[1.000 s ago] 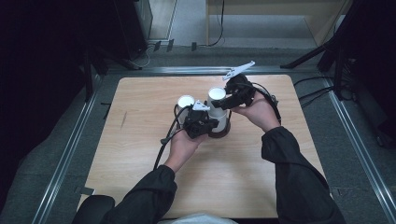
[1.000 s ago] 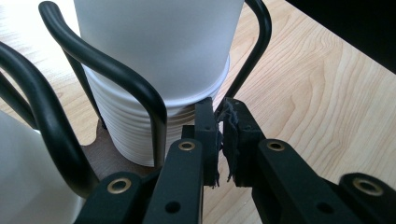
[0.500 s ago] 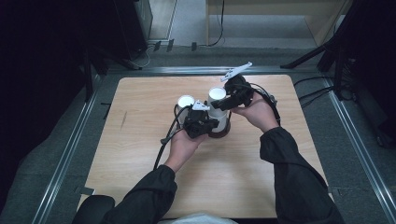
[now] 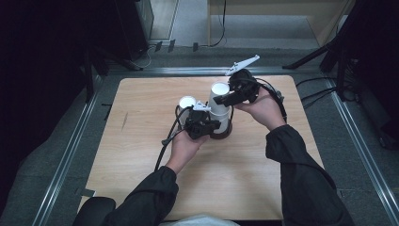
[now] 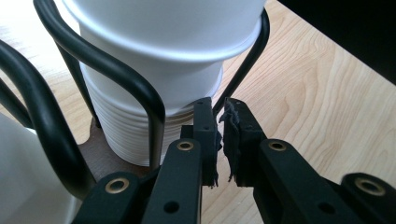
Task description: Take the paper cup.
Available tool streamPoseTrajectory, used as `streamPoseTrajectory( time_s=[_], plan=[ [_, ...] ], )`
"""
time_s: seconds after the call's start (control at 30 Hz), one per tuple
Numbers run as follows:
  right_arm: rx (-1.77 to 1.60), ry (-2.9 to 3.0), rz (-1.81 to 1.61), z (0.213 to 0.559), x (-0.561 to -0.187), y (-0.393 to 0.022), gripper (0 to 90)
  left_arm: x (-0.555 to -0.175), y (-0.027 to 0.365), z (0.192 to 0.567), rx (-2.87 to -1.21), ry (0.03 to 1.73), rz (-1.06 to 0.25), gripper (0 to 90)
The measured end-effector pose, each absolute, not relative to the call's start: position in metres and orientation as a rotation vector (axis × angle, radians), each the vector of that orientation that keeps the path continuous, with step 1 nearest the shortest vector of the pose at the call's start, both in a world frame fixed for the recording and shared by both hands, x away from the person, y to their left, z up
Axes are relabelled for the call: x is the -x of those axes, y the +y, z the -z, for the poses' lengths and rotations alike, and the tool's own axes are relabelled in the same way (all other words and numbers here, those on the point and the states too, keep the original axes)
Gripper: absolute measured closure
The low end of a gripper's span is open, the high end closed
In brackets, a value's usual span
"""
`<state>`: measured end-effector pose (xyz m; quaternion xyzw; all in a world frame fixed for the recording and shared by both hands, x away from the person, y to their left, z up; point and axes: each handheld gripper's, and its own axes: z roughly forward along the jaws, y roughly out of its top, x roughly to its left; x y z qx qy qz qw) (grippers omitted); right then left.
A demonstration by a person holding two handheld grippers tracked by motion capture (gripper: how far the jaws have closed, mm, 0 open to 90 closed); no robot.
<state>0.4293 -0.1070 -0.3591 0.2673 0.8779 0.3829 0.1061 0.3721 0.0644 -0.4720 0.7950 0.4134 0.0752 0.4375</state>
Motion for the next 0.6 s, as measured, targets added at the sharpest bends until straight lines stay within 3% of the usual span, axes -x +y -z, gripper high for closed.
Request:
streamPoseTrajectory(
  time_s=[0.6],
  plan=[
    [-0.730, 2.560, -1.158, 0.308, -0.413, -0.115, 33.9, -0.373, 0.063, 0.473, -1.984, 1.026, -0.174, 81.5]
  ],
)
